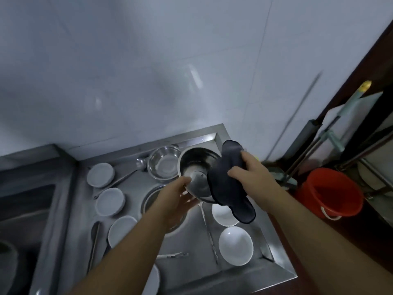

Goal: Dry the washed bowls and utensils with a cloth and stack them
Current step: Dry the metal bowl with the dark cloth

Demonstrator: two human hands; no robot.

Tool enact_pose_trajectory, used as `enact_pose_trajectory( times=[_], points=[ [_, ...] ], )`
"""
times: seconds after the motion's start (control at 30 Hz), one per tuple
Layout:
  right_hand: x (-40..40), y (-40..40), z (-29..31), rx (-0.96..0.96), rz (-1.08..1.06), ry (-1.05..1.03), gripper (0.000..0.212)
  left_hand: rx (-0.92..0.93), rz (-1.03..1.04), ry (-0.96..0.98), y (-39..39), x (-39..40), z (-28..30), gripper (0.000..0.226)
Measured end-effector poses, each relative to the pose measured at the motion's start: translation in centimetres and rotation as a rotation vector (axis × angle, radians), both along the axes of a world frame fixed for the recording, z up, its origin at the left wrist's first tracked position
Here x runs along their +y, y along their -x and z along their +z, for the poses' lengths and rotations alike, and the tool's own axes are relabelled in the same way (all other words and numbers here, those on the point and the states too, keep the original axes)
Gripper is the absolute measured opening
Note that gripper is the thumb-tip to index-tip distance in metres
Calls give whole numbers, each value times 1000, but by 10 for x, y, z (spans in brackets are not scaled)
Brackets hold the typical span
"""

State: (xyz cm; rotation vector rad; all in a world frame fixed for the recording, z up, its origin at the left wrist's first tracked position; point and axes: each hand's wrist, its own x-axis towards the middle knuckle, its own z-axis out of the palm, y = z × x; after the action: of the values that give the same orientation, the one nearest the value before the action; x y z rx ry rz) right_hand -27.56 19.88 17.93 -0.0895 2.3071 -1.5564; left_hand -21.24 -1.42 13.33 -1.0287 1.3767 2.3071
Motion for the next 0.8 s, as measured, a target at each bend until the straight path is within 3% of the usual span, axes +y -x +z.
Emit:
enact_pose_trajectory(
  times=[0.13, 0.27, 0.33, 0.43, 0.5, 0.57, 0.63, 0.7, 0.8],
  points=[
    [-3, -26, 33, 96, 323, -221, 48, 90, -55, 28, -49, 11, 40, 16],
    [-16, -52, 43, 416, 546, -298, 59, 154, -93, 33, -88, 17, 59, 56],
    [-19, -59, 42, 577, 608, -269, 53, 194, -104, 31, -104, 20, 67, 56],
    [-22, -60, 40, 940, 715, -389, 37, 252, -149, -5, -124, 21, 76, 50],
    [-26, -60, 42, 1037, 743, -473, 36, 269, -128, -31, -133, 20, 82, 51],
    [-32, -60, 44, 1052, 694, -542, 39, 289, -80, -53, -138, 18, 90, 52],
    [-43, -61, 50, 985, 631, -602, 42, 334, -35, -40, -141, 11, 98, 37],
    [-54, -67, 58, 841, 591, -617, 44, 374, 28, 7, -139, 3, 105, 25],
    [-83, -94, 73, 536, 536, -527, 59, 441, 63, 80, -141, -21, 110, 33]
  ],
)
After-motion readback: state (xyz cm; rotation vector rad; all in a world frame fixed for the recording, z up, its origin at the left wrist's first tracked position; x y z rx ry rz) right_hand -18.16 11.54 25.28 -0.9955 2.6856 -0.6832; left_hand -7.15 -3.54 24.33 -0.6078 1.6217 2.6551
